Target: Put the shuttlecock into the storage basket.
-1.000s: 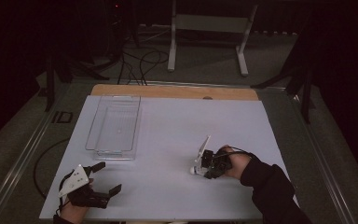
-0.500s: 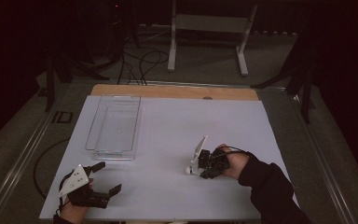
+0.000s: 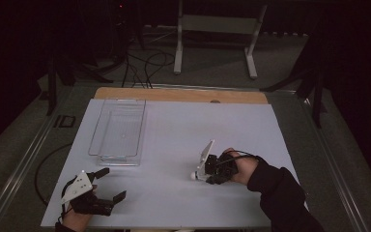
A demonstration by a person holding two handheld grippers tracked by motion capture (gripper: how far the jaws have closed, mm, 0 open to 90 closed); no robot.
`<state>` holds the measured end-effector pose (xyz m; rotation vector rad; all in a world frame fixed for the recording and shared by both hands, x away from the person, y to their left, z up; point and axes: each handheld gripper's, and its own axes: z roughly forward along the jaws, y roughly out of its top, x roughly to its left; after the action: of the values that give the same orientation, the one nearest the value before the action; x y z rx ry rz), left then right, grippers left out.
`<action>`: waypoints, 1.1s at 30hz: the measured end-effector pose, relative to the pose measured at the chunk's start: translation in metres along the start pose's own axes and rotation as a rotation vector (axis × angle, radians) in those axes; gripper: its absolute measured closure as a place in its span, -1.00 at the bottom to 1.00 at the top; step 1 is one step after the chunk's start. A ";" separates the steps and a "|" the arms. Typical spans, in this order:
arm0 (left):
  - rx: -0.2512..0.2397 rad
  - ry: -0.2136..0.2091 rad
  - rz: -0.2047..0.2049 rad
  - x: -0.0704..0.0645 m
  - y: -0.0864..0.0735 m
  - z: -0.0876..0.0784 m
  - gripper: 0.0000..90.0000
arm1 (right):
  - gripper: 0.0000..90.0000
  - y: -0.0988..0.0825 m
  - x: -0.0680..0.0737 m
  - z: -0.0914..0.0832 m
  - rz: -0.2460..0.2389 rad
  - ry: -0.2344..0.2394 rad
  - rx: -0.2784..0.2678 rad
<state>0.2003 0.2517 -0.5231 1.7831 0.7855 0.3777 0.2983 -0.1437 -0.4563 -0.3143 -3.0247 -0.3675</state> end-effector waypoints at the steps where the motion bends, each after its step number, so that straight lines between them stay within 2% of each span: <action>1: 0.001 0.001 0.000 0.000 0.000 0.000 -1.00 | 0.99 0.000 0.000 -0.001 -0.003 -0.002 0.001; 3: 0.004 0.000 0.001 0.000 0.000 0.000 -1.00 | 0.99 0.000 -0.002 -0.003 -0.024 -0.010 0.001; 8: 0.015 -0.008 0.003 -0.002 0.001 0.002 -1.00 | 0.99 0.001 0.000 -0.010 -0.015 -0.017 -0.023; 14: 0.029 -0.027 0.012 -0.005 0.002 0.004 -1.00 | 0.99 0.000 0.000 -0.005 -0.020 -0.022 -0.010; 23: 0.035 -0.028 0.007 -0.006 0.005 0.004 -1.00 | 0.99 -0.001 -0.002 -0.003 -0.024 -0.019 -0.006; 27: 0.036 -0.035 0.005 -0.006 0.009 0.003 -1.00 | 0.99 0.000 -0.002 -0.004 -0.028 -0.021 -0.013; 33: 0.066 -0.055 0.022 -0.007 0.023 0.004 -1.00 | 0.99 0.001 -0.003 -0.005 -0.044 -0.023 -0.009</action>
<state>0.2052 0.2401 -0.5022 1.8579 0.7472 0.3189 0.3015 -0.1440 -0.4517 -0.2539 -3.0573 -0.3837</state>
